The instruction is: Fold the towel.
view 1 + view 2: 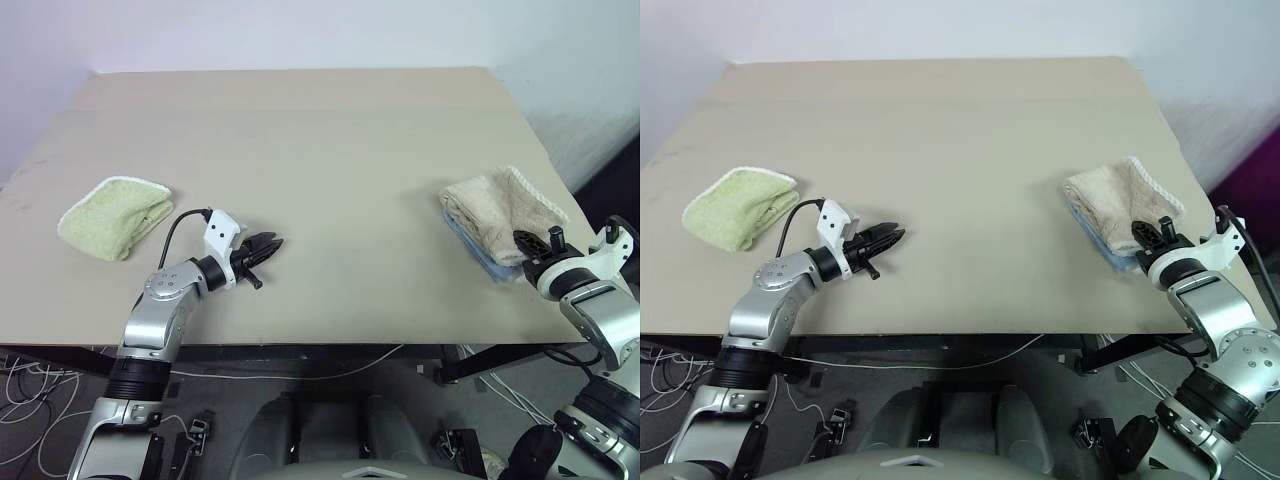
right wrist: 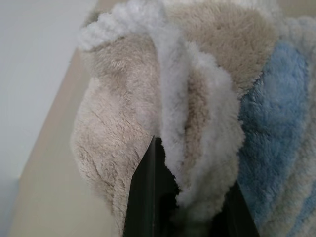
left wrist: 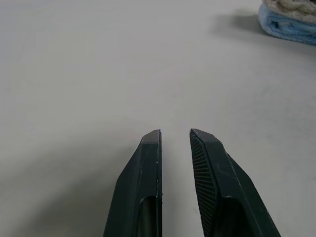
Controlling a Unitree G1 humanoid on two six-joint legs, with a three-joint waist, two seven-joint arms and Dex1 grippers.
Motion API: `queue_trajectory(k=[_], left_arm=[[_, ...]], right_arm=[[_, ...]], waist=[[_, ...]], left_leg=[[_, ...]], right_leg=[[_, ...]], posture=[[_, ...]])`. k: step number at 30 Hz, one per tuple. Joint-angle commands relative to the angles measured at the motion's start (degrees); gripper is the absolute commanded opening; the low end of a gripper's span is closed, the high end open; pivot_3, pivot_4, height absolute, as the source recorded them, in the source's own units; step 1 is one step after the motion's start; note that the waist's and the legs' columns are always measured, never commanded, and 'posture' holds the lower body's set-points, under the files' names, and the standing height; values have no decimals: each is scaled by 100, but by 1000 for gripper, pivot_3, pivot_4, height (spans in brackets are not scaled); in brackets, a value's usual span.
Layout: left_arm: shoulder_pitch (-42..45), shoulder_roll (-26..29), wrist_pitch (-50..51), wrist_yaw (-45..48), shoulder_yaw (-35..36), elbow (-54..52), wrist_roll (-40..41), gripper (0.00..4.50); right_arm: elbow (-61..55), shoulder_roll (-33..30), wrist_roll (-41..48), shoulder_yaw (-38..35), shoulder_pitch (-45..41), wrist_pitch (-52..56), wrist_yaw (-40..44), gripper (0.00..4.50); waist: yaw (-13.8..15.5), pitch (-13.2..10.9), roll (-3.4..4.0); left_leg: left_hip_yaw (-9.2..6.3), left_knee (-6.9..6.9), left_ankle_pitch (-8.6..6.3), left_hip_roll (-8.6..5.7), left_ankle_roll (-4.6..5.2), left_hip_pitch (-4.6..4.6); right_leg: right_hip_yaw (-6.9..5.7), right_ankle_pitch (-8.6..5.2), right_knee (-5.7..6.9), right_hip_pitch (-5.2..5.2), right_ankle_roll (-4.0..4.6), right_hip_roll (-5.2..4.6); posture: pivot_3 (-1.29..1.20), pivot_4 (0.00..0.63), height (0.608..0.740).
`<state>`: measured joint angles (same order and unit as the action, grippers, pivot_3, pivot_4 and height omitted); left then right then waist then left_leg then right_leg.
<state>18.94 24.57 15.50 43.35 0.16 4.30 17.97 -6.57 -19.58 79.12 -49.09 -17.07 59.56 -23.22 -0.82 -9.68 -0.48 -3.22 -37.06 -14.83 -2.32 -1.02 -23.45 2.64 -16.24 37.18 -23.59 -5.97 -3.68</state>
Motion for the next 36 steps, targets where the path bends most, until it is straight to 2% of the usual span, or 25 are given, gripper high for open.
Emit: queue_trajectory(k=[1, 6, 9, 10, 16, 20, 23, 26, 32, 36], left_arm=[[24, 5, -87, 31, 9, -133, -10, 917], [15, 10, -60, 59, -8, -147, -8, 917], [58, 8, -74, 83, -25, -91, -14, 917], [79, 6, -78, 89, -33, -72, -16, 917], [149, 9, -110, 129, -51, 31, -28, 917], [196, -6, -169, 67, -30, 127, -66, 917], [247, -63, -303, -120, 45, 234, -135, 917], [276, -152, -460, -446, 125, 338, -255, 917], [54, -355, -408, -1012, 237, 29, -319, 917], [-137, -302, -429, -1163, 292, -11, -382, 917]], right_arm=[[-273, -147, 311, 67, 82, -279, -43, 1439], [-410, -258, 586, 168, 201, -634, -91, 3255], [-512, -420, 463, 244, 329, -846, -60, 4328], [-556, -532, 284, 280, 405, -914, -5, 4478], [-537, -1105, -466, 338, 522, -1481, 457, 4478], [-730, -1508, -1162, 769, 451, -1753, 1075, 4478], [-1064, -1741, -1831, 1525, 354, -1938, 1735, 4478], [-1508, -1853, -2678, 2719, 273, -2228, 2609, 4478], [-1295, -1426, -4212, 4723, 118, -3024, 3865, 4478], [-757, -1041, -4943, 5305, -64, -3426, 4194, 4478]], waist=[[2, 0, 0], [-1, 0, 0], [9, 0, -1], [10, 0, 0], [6, 0, 1], [-1, 0, 0], [-12, 0, 1], [-12, -1, -1], [24, -2, -6], [20, -2, -6]], left_leg=[[0, -1, 0, 0, 0, 0], [0, -1, 0, 0, 0, 2], [-1, -2, 0, 0, 1, 1], [-1, -3, 0, 0, 1, 2], [-1, -3, 0, 0, 1, 5], [0, -3, 0, 1, 1, 6], [1, -3, 0, 1, 1, 8], [0, -4, 0, 2, 1, 9], [-7, -12, 0, 0, 1, 7], [-9, -13, 0, -3, 0, 7]], right_leg=[[0, 0, 0, 1, 0, 0], [0, 0, 0, 2, 0, 0], [-1, 0, -1, 4, 0, 0], [-1, 0, -1, 6, 0, 0], [-2, 0, -1, 7, 0, 2], [-2, 0, -1, 8, -1, 4], [-1, 0, -1, 8, -1, 5], [-1, 0, -1, 7, -1, 7], [-9, 0, -4, 13, -1, 1], [-10, 0, -4, 13, -2, -2]], posture=[[0, 150, 740], [0, 150, 740], [0, 150, 740], [0, 150, 740], [0, 150, 740], [0, 150, 740], [0, 150, 740], [0, 150, 740], [0, 150, 740], [0, 150, 740]])
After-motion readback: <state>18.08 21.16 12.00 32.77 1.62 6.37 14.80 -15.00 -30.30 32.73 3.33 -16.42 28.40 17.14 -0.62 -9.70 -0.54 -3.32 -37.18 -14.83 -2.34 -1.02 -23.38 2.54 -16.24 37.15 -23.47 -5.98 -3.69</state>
